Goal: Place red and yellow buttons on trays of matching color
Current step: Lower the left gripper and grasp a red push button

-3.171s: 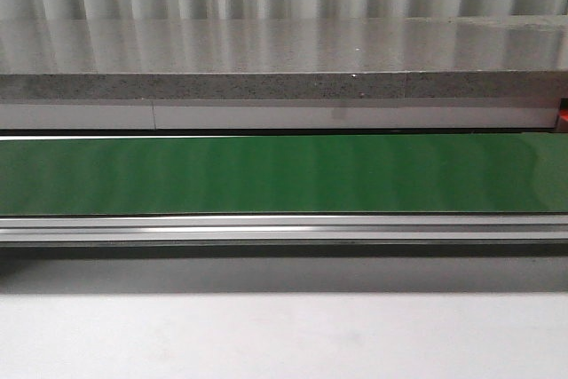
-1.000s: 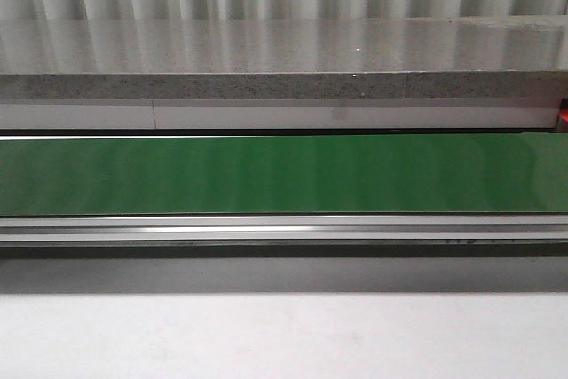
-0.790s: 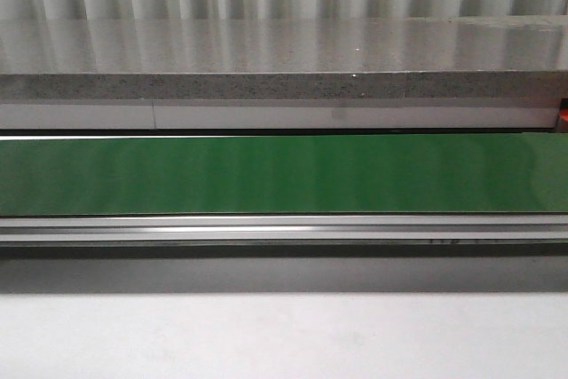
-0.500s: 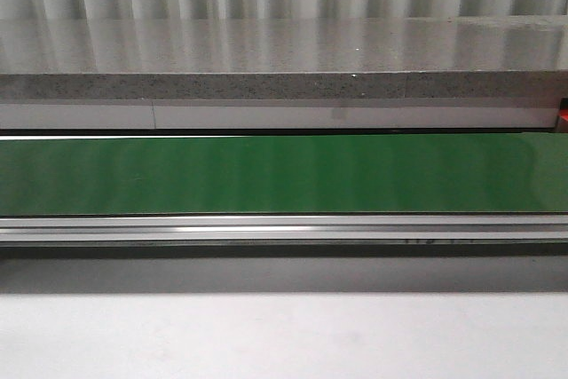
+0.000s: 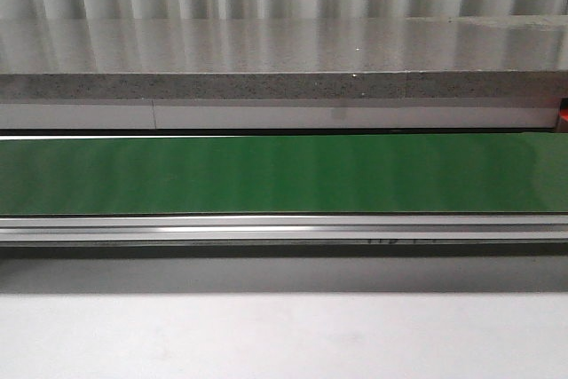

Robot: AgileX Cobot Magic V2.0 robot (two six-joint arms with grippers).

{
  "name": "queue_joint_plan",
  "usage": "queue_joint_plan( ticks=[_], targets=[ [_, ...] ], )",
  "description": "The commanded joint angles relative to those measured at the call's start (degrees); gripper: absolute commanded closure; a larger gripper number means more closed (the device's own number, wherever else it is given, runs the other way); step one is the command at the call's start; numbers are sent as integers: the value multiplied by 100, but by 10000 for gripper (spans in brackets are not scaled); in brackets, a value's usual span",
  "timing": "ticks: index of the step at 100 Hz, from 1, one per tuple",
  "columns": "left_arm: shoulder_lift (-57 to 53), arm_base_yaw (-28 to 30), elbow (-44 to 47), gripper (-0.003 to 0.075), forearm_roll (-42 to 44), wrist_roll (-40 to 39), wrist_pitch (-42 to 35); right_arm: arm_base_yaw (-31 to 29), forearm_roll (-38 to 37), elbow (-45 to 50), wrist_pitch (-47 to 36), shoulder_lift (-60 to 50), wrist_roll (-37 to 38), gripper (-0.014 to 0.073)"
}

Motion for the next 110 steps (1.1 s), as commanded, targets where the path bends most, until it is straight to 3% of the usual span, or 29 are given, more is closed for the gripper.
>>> queue_joint_plan(
  ticks=[1, 20, 100, 110],
  targets=[
    [-34, 42, -173, 82, 60, -34, -282, -21, -15, 13, -458, -90, -53, 661],
    [55, 307, -173, 82, 8, -70, -404, -21, -15, 13, -458, -90, -53, 661],
    [500, 317, -173, 82, -30, -70, -766, -21, -15, 13, -458, -90, -53, 661],
    [500, 317, -173, 127, -30, -70, -791, -21, -15, 13, -458, -90, -53, 661]
  ],
)
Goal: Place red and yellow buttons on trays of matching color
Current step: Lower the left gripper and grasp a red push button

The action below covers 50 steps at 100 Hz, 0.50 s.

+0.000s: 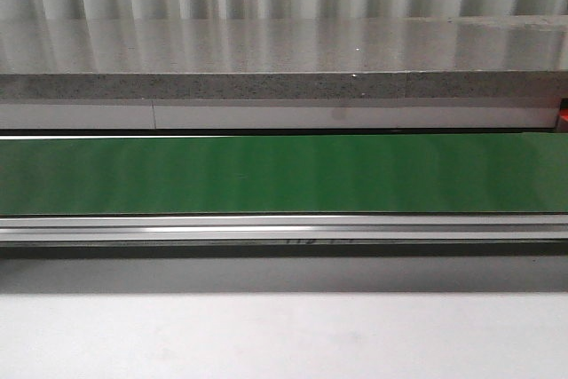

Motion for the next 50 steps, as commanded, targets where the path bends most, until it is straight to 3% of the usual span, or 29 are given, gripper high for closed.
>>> queue_joint_plan(
  ticks=[1, 39, 50],
  targets=[
    [-151, 24, -161, 134, -4, -70, -206, -21, -15, 13, -458, -90, -53, 661],
    [-235, 24, -161, 729, -43, -70, -243, -21, -15, 13, -458, -90, -53, 661],
    [-421, 24, -161, 740, -70, -70, -105, -21, -15, 13, -458, -90, -53, 661]
  ],
)
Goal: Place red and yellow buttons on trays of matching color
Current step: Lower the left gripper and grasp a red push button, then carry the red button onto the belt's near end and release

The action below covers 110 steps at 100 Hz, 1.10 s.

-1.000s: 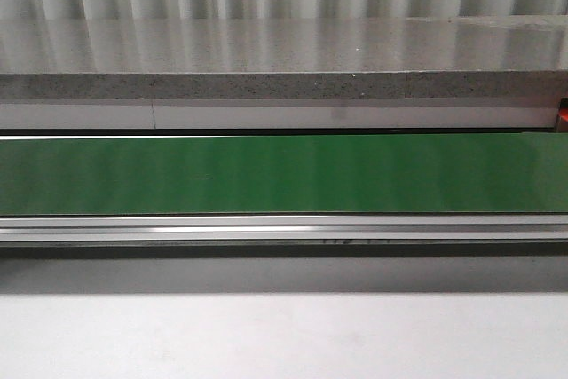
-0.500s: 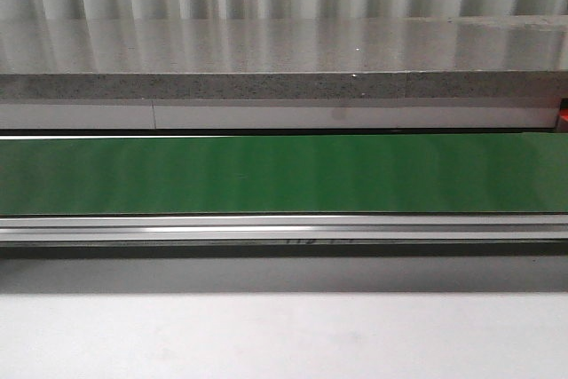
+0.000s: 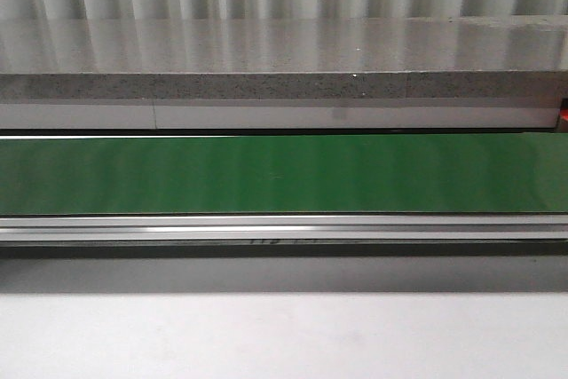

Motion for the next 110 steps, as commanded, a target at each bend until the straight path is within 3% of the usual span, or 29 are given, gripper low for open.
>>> queue_joint_plan(
  ticks=[1, 28, 59, 90, 110],
  targets=[
    [-355, 24, -161, 740, -37, -70, -38, -21, -15, 13, -458, -90, -53, 661],
    [-1278, -492, -213, 740, -60, 264, 479, -21, -15, 13, -458, -90, -53, 661],
    [-1913, -1151, -1073, 740, -75, 878, 1208, -21, -15, 13, -458, -90, -53, 661],
    [-1802, -1990, -1543, 740, -99, 988, 744, -21, -15, 13, -458, -90, -53, 661],
    [-1199, -2193, -1739, 740, -225, 988, 697, -21, -15, 13, -458, -90, -53, 661]
  ],
)
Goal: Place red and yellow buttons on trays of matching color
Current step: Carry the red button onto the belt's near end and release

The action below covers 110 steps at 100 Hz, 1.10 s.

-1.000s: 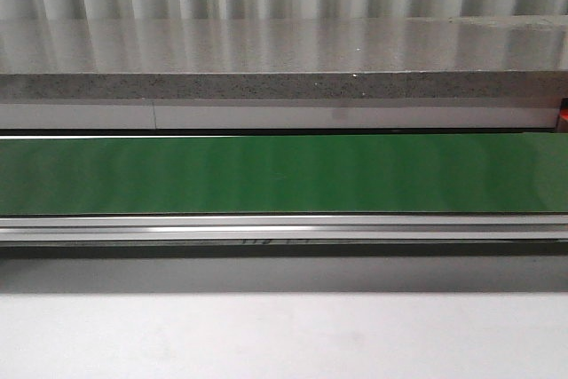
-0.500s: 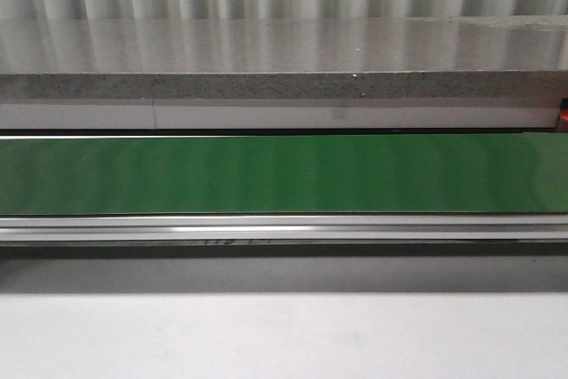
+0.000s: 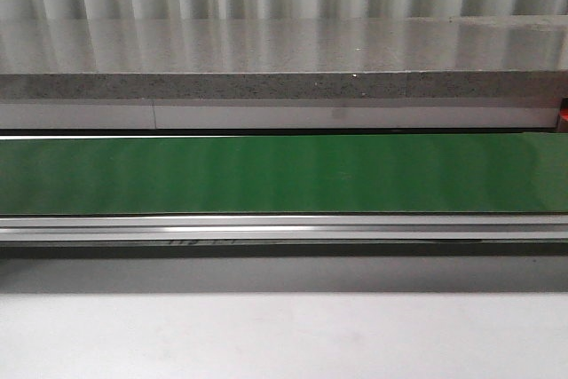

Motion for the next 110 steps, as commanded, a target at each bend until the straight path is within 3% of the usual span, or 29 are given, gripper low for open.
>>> queue_joint_plan(
  ticks=[1, 51, 60, 77, 82, 110],
  targets=[
    [162, -98, -262, 740, -61, 27, -367, -21, -15, 13, -458, -90, -53, 661],
    [1121, -94, -315, 720, -409, 27, -263, -21, -15, 13, -458, -90, -53, 661],
    [1134, -94, -315, 615, -409, 87, -188, -21, -15, 13, -458, -90, -53, 661],
    [1134, -94, -315, 288, -572, 289, -155, -21, -15, 13, -458, -90, -53, 661],
    [1134, -94, -315, 228, -709, 445, -131, -21, -15, 13, -458, -90, -53, 661],
    [1120, -94, -545, 209, -1173, 1025, 222, -21, -15, 13, -458, -90, -53, 661]
  ],
)
